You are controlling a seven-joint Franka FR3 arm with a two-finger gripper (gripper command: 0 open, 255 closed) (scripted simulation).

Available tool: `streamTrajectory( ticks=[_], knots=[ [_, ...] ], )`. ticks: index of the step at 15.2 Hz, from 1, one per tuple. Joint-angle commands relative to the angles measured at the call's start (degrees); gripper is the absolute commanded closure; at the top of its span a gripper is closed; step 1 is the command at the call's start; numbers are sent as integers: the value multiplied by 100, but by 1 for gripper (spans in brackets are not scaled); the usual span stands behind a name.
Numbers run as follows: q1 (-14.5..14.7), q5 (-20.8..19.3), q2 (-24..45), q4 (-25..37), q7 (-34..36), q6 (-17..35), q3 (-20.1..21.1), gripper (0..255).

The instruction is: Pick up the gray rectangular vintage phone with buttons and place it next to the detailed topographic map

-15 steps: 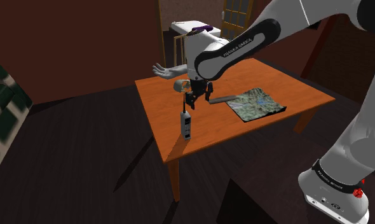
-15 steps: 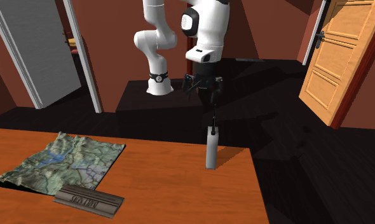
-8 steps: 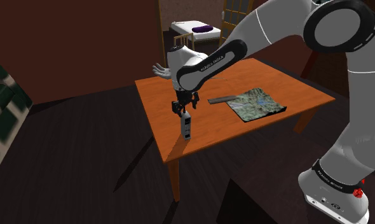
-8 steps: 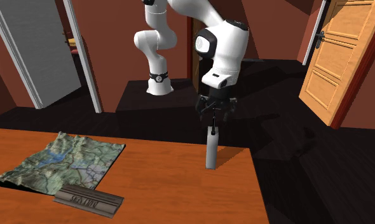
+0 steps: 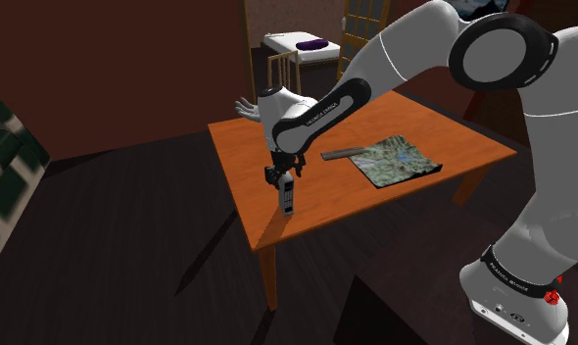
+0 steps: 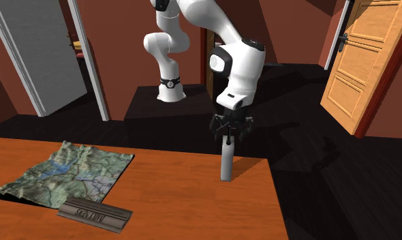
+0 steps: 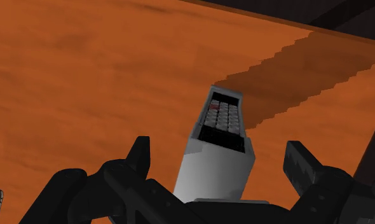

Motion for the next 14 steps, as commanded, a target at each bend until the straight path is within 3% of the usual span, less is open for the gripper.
streamTrajectory(
  ticks=[1,7,8,14],
  knots=[
    [-1,-12,29,-21,7,51,-9,0],
    [-1,-12,29,-20,7,51,-9,0],
    [-1,-12,29,-20,7,51,-9,255],
    [0,-12,29,-17,8,48,-8,255]
  ],
)
